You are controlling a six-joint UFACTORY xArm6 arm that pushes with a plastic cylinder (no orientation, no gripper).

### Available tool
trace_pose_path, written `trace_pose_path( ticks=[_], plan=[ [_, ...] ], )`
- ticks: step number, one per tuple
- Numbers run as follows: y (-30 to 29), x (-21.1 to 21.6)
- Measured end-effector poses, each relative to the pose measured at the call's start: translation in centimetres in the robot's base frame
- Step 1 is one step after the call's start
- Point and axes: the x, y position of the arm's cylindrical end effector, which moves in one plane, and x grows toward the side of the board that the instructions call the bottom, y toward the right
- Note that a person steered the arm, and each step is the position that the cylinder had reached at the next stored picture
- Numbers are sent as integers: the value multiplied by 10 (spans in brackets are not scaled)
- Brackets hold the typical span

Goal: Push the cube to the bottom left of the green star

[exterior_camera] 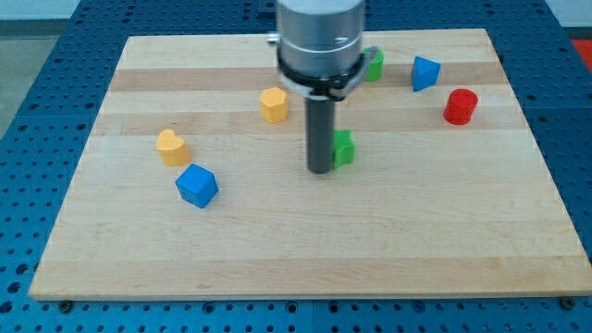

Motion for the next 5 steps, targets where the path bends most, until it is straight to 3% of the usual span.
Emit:
trace_pose_path(
  ticks=[1, 2, 3, 5],
  plan=[
    [-1, 15],
    [-40, 25],
    [-69, 6],
    [-202, 0]
  ],
)
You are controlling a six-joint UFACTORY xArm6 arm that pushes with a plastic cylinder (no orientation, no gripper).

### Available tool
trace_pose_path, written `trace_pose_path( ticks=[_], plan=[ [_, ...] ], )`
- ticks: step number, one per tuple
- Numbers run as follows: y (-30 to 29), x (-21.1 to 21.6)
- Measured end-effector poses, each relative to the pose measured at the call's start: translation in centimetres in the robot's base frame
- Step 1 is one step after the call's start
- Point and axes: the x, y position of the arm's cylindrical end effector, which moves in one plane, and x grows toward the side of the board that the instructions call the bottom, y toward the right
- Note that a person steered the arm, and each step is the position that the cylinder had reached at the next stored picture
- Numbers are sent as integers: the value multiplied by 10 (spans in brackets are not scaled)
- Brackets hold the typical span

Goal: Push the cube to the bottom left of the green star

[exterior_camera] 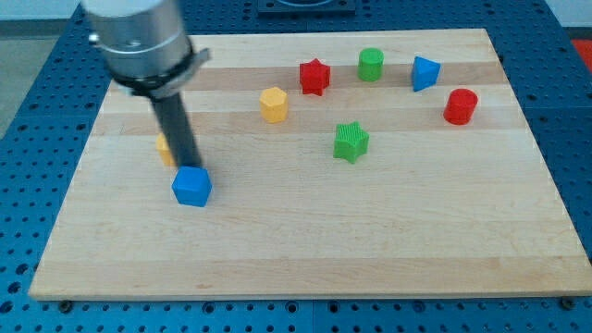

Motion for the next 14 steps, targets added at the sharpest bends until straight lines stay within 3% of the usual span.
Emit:
trace_pose_path(
  ticks=[1, 3, 5, 7, 9, 10, 12, 13, 14],
  plan=[
    [-27, -11],
    [-32, 36],
    [110, 34],
    [138, 95],
    [197, 82],
    [191, 128],
    [156, 79],
    [169, 79],
    [135, 109]
  ],
)
